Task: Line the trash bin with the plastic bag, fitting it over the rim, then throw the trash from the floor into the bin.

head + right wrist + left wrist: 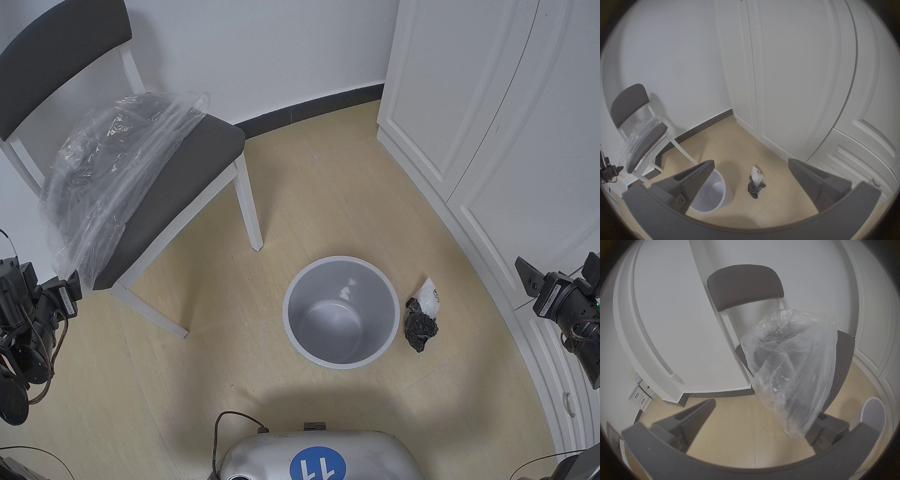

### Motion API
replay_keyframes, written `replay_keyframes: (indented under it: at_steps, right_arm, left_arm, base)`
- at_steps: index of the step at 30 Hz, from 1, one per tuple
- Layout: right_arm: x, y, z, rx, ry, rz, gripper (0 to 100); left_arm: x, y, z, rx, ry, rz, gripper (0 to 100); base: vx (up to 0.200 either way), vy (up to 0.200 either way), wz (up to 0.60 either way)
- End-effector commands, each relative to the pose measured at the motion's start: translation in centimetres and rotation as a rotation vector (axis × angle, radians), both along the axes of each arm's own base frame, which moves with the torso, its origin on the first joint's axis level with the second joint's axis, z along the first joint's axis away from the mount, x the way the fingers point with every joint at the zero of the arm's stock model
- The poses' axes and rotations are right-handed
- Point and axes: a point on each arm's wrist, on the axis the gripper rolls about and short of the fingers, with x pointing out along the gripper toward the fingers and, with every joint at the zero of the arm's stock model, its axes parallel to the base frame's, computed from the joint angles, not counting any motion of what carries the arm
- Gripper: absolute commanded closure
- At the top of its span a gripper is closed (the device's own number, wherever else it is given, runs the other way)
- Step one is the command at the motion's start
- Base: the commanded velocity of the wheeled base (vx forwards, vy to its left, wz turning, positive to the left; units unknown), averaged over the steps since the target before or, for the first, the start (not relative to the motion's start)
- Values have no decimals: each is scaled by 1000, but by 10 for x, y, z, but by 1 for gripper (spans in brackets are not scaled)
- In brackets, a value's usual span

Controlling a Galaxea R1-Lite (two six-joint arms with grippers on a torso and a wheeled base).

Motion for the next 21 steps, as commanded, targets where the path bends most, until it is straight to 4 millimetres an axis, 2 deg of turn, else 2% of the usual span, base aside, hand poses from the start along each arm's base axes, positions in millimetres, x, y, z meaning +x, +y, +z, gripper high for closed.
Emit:
replay_keyframes:
  at_steps: [1, 21]
  right_arm:
    - [0, 0, 0, 0, -1, 1, 0]
    - [0, 0, 0, 1, -1, 0, 0]
  left_arm:
    - [0, 0, -1, 0, 6, 0, 100]
    - [-3, 0, -1, 1, 3, -1, 100]
  base:
    - [0, 0, 0]
    - [0, 0, 0]
